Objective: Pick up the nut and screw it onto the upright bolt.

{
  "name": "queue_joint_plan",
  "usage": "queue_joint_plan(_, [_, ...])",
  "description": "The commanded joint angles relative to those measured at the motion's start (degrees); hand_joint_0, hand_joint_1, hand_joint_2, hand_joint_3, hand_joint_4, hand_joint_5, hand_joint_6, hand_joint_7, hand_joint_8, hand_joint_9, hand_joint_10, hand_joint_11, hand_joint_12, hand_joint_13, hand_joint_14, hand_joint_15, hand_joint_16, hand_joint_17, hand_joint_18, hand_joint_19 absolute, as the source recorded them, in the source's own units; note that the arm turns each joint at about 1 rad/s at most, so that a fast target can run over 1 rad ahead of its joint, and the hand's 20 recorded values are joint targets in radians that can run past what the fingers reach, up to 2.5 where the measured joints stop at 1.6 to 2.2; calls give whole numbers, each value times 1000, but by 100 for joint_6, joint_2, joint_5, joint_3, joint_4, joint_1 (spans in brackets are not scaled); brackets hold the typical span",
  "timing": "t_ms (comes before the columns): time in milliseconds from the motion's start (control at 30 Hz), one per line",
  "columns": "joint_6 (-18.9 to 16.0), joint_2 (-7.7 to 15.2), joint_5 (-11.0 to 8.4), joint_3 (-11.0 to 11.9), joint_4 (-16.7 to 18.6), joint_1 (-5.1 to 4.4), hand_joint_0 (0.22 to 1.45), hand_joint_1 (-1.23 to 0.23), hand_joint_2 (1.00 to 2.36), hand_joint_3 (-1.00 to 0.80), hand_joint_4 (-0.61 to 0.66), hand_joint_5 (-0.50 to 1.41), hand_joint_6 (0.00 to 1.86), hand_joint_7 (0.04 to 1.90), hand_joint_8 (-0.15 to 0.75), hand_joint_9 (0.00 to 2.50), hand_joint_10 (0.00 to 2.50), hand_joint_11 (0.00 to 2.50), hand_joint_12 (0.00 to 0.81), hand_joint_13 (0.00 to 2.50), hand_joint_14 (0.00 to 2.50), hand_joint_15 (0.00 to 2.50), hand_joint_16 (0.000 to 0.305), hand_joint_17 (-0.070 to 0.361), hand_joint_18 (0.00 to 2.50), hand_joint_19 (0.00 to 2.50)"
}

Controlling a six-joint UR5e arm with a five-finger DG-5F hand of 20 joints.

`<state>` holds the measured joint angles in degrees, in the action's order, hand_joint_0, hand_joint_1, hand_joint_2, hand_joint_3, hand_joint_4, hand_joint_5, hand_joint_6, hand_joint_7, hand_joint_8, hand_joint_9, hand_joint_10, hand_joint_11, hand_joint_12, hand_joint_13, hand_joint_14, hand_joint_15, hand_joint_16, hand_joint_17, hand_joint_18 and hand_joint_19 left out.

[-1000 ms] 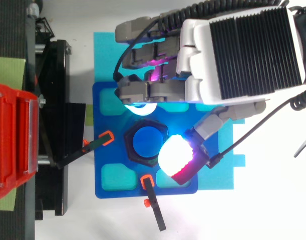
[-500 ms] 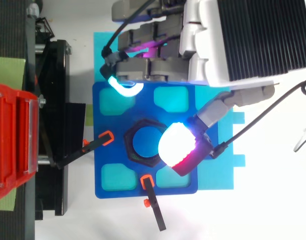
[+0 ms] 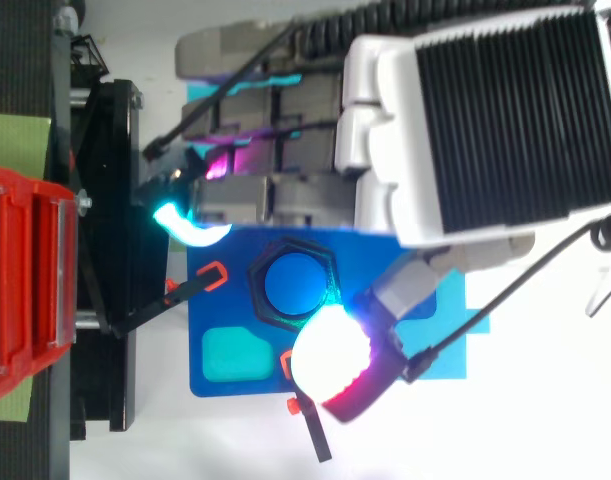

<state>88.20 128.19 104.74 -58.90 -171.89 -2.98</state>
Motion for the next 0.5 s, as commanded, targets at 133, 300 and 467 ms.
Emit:
queue_joint_plan(133, [-207,4,-191,-395,367,-220,522,-180,1000,-500,183,-147,501,649,213,640,0,0,259,488,0,0,26,58,141,0])
queue_joint_plan(300, [-207,4,-314,-412,218,-361,517,-161,1000,-500,175,-151,501,634,209,578,0,0,271,414,0,0,27,61,66,0])
queue_joint_plan(467, [-181,4,-305,-412,121,-370,515,-149,1000,-500,176,-152,501,645,210,559,0,0,276,384,0,0,28,63,29,0])
